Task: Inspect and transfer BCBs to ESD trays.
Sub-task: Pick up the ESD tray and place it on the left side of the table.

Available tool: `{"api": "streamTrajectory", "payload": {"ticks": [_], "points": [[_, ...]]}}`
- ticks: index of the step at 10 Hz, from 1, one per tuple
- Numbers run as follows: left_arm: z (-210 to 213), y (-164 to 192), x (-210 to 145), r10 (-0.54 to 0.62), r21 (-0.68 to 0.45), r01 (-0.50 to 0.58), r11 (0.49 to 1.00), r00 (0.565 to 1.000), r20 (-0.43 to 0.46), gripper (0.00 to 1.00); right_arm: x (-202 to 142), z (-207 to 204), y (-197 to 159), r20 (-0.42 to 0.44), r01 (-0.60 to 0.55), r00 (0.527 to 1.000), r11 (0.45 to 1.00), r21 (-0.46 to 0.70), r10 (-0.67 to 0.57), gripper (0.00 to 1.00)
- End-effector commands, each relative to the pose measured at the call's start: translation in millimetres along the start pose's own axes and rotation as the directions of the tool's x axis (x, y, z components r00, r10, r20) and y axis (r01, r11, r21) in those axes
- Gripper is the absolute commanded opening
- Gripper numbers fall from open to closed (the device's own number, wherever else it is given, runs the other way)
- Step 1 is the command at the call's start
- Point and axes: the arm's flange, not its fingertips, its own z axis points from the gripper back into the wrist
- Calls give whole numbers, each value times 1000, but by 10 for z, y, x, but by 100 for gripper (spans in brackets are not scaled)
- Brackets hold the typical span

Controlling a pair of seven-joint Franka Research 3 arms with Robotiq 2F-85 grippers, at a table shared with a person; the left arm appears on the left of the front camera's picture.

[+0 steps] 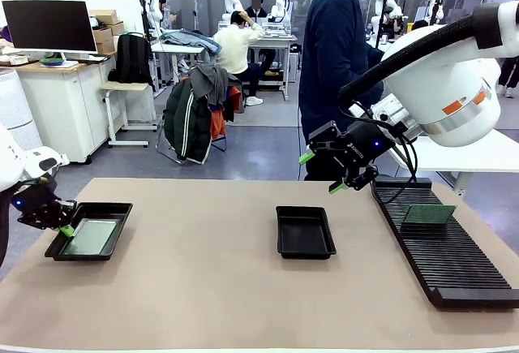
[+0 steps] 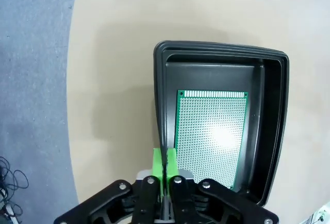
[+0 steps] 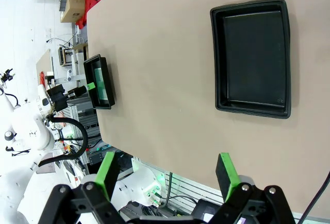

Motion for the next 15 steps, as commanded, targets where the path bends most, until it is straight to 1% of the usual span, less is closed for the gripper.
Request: {"api": "streamTrajectory", "payload": {"ticks": [1,4,5,15], "points": [[-148,8,-34,-10,-18,11,1000,1000,25,3,17,-13,4,0,1,1000,1000,-1,-1,100],[-231,-13,-58,18,8,-19,1000,999,41,3,17,-13,4,0,1,1000,1000,-1,-1,100],[-127,-26,-20,16,1,-16,1000,1000,1,3,17,-13,4,0,1,1000,1000,-1,-1,100],[-127,-26,-20,16,1,-16,1000,1000,1,3,17,-13,4,0,1,1000,1000,-1,-1,100]]}}
